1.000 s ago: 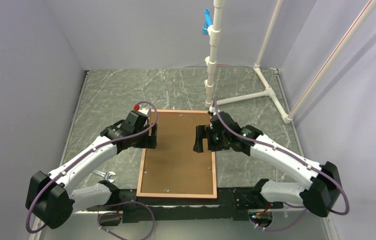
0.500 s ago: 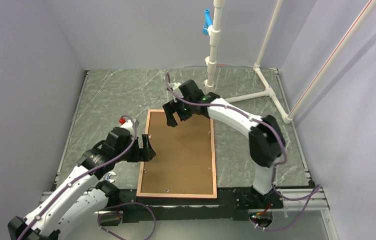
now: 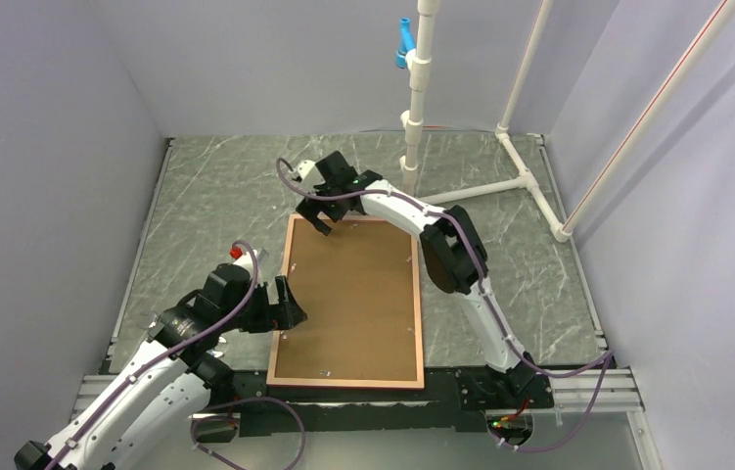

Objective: Put the photo into the frame

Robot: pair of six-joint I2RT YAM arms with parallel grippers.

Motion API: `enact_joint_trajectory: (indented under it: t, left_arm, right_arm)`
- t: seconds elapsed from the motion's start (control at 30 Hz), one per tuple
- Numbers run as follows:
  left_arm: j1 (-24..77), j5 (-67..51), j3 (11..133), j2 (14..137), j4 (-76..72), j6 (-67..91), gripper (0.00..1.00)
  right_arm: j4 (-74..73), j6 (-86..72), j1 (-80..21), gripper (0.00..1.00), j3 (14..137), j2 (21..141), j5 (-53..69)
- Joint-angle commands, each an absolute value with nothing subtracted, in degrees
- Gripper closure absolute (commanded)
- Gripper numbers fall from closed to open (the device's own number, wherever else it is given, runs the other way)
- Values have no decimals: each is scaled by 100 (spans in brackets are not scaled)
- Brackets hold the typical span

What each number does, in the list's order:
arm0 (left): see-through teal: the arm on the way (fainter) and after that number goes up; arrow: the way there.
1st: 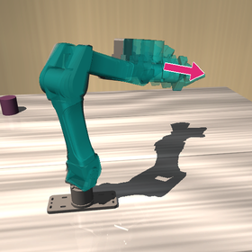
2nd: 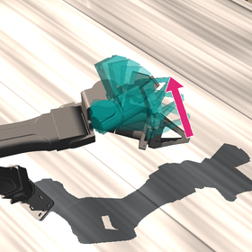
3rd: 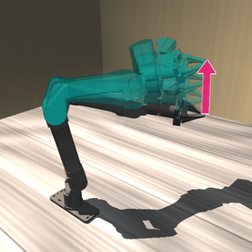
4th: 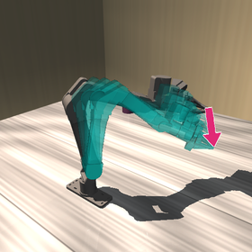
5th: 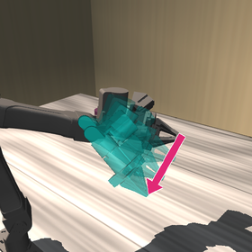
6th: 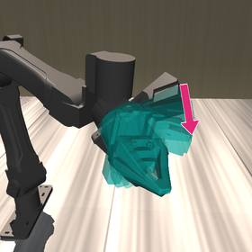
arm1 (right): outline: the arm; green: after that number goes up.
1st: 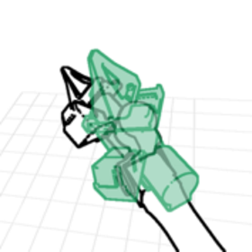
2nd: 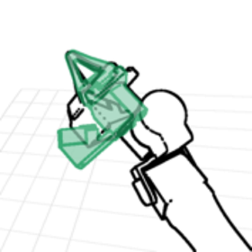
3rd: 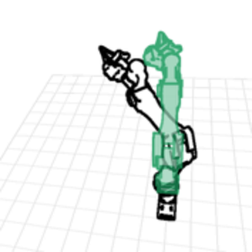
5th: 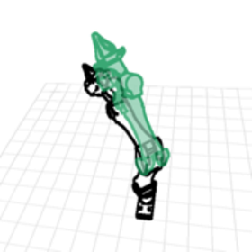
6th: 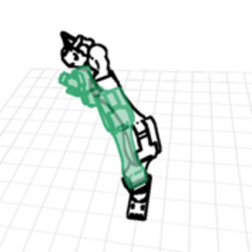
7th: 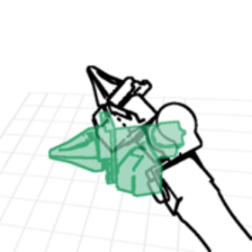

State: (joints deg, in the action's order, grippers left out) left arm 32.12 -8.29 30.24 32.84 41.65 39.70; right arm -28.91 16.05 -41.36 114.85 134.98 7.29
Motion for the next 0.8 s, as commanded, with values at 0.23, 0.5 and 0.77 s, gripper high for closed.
enact_joint_trajectory:
  t: [0.23, 0.5, 0.77]
  left_arm:
    - [3231, -951, 3107, 3238, 4172, 4097, 1]
    - [3229, -964, 3104, 3255, 4169, 4070, 1]
    - [3233, -949, 3111, 3230, 4183, 4078, 1]
  right_arm:
    - [-3586, 1642, -3594, 31, 13012, 14570, 1912]
    - [-3932, 1657, -3346, 40, 12755, 14633, 2628]
    - [-4173, 1603, -3396, 95, 12482, 14530, 2337]
